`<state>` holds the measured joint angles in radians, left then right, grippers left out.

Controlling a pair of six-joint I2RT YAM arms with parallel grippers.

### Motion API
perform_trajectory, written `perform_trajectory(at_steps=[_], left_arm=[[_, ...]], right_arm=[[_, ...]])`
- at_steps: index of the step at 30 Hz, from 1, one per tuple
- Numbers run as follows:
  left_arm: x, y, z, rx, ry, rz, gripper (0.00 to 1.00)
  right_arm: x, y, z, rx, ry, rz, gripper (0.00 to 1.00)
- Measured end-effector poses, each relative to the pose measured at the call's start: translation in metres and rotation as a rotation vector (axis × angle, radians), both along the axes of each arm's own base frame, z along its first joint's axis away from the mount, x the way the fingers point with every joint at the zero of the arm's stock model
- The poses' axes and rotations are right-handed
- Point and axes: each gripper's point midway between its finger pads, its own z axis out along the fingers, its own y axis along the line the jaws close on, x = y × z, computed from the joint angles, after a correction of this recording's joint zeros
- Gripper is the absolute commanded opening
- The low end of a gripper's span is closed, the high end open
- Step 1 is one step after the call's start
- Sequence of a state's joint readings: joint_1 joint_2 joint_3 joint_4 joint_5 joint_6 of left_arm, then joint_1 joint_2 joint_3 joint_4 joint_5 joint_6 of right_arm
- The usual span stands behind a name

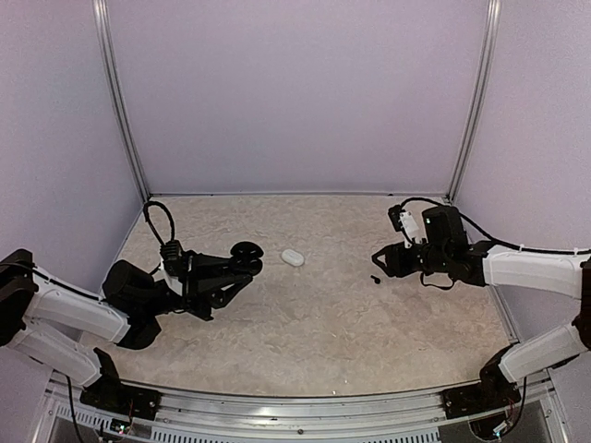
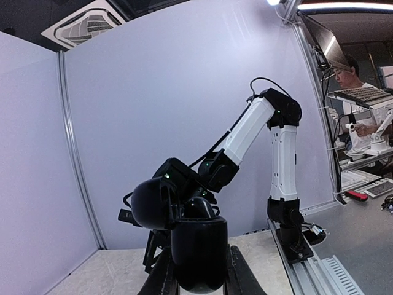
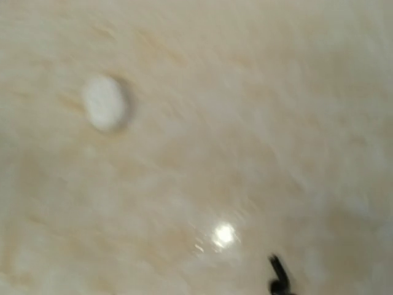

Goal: Insert the wireless bluetooth earbuds into the charging case
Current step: Pick up the left earbud from the center of the board.

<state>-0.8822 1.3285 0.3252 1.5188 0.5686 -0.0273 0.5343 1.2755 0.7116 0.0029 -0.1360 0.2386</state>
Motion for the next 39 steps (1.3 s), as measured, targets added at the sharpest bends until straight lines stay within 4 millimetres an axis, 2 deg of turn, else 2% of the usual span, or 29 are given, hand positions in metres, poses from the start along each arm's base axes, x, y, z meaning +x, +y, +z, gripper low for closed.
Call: perform_trajectory(at_steps=[7, 19, 24, 39], left_arm=[[0.003, 0.001, -0.001, 0.002, 0.005, 0.006, 0.07], [0.004, 0.002, -0.002, 0.004, 0.006, 0.011, 0.07], [0.004, 0.002, -0.003, 0.006, 0.008, 0.012, 0.07], [0.006, 0.003, -0.003, 0.006, 0.009, 0.018, 0.07]], right_arm=[[0.01, -0.011, -0.057, -0.048, 0.122, -0.066, 0.44], [0.02, -0.023, -0.12, -0.136, 0.197, -0.132, 0.36], [0.022, -0.025, -0.131, -0.156, 0.202, -0.137, 0.32], [0.038, -0.019, -0.133, -0.19, 0.141, -0.104, 0.14]])
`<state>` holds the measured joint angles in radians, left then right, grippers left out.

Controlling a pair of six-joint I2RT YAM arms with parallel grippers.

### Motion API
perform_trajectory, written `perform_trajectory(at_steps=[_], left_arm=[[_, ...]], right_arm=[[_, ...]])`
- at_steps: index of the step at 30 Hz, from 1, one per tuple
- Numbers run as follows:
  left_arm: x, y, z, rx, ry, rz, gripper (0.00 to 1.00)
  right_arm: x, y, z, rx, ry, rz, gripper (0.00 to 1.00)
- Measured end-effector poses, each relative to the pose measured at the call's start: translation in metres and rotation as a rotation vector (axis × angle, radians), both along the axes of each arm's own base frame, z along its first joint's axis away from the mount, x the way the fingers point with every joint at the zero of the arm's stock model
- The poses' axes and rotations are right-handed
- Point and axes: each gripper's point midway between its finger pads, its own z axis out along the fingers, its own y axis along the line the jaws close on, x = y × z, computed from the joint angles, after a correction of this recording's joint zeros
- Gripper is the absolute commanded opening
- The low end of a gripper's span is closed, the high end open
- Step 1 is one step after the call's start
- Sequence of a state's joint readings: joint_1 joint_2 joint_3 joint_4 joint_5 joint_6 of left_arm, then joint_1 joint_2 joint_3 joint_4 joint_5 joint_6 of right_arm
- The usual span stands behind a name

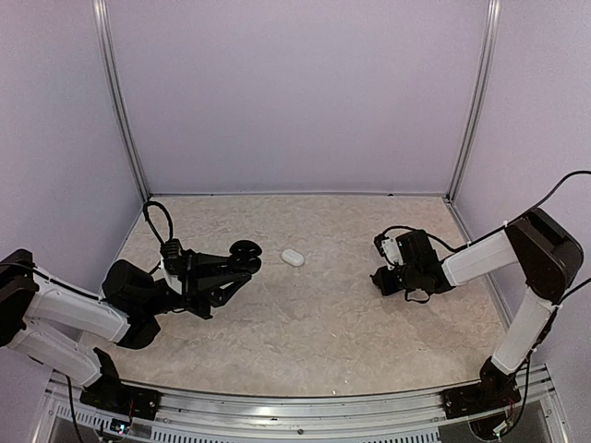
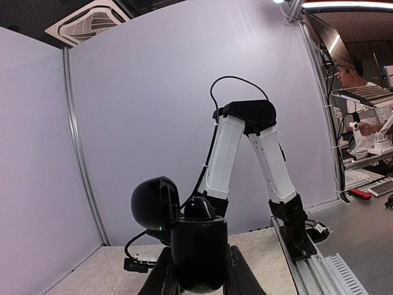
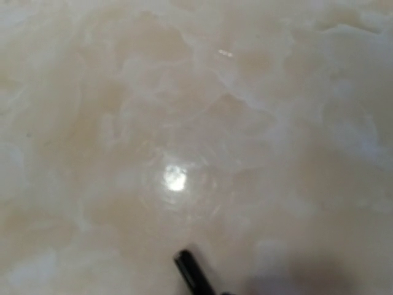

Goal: Insert the wireless bluetooth earbuds into the charging case
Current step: Pick up the left earbud from the center of the board.

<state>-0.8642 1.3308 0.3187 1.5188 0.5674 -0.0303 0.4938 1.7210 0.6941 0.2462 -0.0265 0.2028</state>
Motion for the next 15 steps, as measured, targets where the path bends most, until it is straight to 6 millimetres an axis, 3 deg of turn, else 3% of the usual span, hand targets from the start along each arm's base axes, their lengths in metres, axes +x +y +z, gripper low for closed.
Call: perform_trajectory(at_steps=[9, 15], left_arm=[[0.0, 0.0, -0.001, 0.002, 0.002, 0.001, 0.07], [0.0, 0.001, -0.003, 0.006, 0.012, -0.001, 0.07]], right_arm=[[0.003, 0.019, 0.002, 0.004, -0.021, 0.091, 0.08], [-0.029, 0.064, 0.002, -0.011, -0.036, 0.286, 0.09]])
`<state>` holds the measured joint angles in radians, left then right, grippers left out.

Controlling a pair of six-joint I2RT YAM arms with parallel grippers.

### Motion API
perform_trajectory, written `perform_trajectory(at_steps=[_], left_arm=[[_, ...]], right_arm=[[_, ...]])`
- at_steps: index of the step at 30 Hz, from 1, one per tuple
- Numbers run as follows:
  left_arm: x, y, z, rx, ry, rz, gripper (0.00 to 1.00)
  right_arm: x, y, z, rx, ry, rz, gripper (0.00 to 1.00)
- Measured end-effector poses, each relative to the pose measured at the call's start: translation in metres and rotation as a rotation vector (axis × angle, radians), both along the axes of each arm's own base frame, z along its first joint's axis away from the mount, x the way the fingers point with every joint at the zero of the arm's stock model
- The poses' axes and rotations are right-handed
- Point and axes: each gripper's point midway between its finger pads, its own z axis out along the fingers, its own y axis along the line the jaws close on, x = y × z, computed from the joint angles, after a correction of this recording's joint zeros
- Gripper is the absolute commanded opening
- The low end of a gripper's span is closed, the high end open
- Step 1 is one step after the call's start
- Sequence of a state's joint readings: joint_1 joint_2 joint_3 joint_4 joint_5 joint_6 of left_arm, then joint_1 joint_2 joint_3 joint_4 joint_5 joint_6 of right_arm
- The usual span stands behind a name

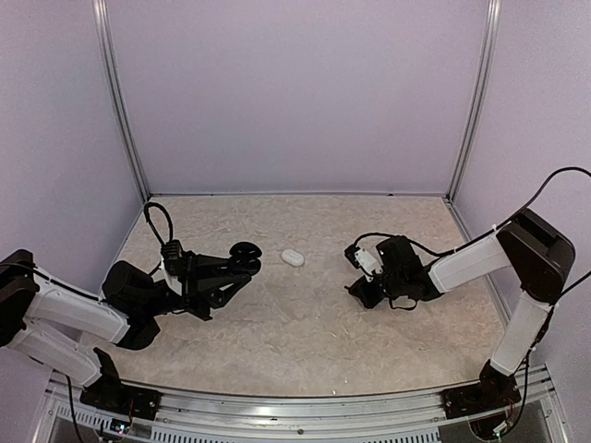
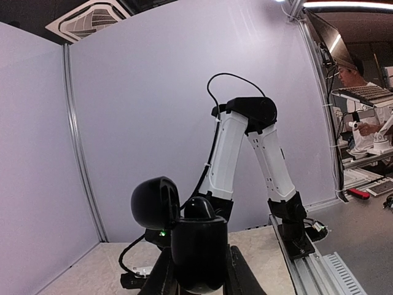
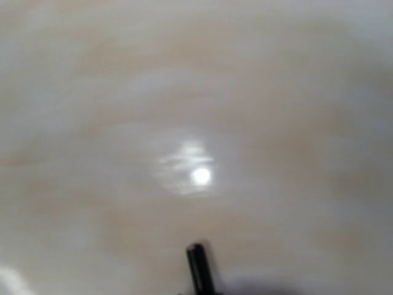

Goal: Insert the wireless bluetooth earbuds into the charging case
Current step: Pick up the left earbud from the center of the board, then move the left earbud to the center of the board.

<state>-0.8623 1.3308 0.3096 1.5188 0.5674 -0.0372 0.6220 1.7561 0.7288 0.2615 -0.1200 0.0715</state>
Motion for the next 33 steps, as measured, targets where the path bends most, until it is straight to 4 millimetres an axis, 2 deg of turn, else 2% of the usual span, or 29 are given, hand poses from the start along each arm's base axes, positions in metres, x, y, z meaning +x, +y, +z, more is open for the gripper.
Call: perform_trajectory(at_steps=[6, 10, 13, 16, 18, 24, 33], left_arm=[[0.0, 0.0, -0.001, 0.001, 0.005, -0.002, 0.07], [0.0, 0.0, -0.002, 0.005, 0.009, -0.002, 0.07], [-0.001, 0.001, -0.003, 0.005, 0.01, -0.003, 0.07], [-0.001, 0.001, -0.003, 0.004, 0.011, -0.004, 0.07], [-0.001, 0.001, -0.002, 0.003, 0.01, -0.004, 0.07], [-0.002, 0.002, 0.0, -0.001, 0.006, -0.004, 0.07], [-0.002, 0.002, 0.001, -0.005, 0.003, -0.004, 0.07]], right_arm=[[-0.056, 0.055, 0.0, -0.02, -0.019, 0.26, 0.09], [-0.093, 0.08, -0.001, -0.036, -0.037, 0.407, 0.11], [-0.114, 0.091, -0.002, -0.04, -0.054, 0.491, 0.23], [-0.124, 0.092, -0.003, -0.037, -0.066, 0.524, 0.32], [-0.127, 0.09, -0.003, -0.029, -0.076, 0.526, 0.34], [-0.133, 0.085, -0.003, 0.018, -0.101, 0.527, 0.26], [-0.144, 0.082, -0.003, 0.09, -0.13, 0.546, 0.24]])
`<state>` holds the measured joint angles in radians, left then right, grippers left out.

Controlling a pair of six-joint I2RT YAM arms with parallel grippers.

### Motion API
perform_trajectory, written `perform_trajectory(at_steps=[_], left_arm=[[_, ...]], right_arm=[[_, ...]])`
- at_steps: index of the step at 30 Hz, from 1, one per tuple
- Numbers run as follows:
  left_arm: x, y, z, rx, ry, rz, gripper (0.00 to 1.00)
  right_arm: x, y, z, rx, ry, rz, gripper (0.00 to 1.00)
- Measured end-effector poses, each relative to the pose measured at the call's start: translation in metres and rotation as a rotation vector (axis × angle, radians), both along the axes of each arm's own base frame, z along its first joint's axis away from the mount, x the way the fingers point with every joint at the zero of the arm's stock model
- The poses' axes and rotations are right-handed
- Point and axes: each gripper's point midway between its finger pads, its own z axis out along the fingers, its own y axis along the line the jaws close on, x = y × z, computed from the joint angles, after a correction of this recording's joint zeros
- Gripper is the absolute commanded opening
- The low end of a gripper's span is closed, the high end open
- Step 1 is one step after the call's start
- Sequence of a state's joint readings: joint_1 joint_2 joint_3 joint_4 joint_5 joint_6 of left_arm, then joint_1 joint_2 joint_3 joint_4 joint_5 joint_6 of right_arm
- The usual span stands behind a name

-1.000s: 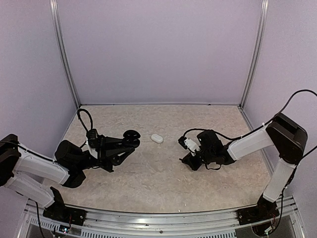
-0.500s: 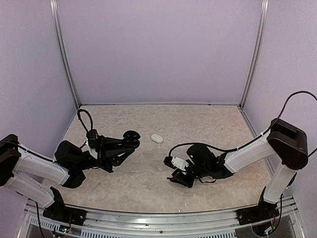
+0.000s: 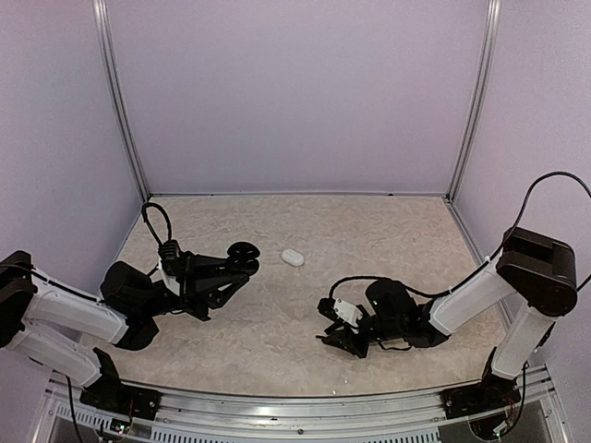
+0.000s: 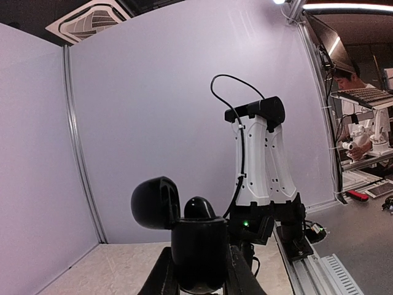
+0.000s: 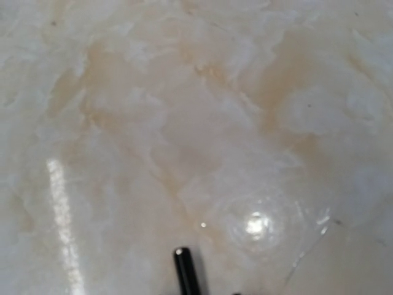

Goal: Insert the wireless bluetooth earbuds into the charging case
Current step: Move the left earbud to the center of the board, then pick up the left earbud from the center of the board.

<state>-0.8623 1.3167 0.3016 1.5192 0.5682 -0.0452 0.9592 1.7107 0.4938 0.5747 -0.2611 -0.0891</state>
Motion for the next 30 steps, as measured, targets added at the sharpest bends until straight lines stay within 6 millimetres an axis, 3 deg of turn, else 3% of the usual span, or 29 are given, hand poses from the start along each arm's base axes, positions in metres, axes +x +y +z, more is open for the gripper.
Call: perform_trajectory(at_steps=[13, 20, 30], left_arm=[[0.0, 0.0, 0.0, -0.001, -0.001, 0.0, 0.07], [0.0, 0.0, 0.0, 0.0, -0.001, -0.001, 0.07], [-0.001, 0.001, 0.002, -0.004, -0.006, -0.002, 0.07]], right_arm=[[-0.014, -0.005, 0.004, 0.027, 0.034, 0.032, 0.44], [-0.02, 0.001, 0.039, 0.129, 0.036, 0.068, 0.38], [-0.031, -0.002, 0.044, 0.123, 0.072, 0.09, 0.38]])
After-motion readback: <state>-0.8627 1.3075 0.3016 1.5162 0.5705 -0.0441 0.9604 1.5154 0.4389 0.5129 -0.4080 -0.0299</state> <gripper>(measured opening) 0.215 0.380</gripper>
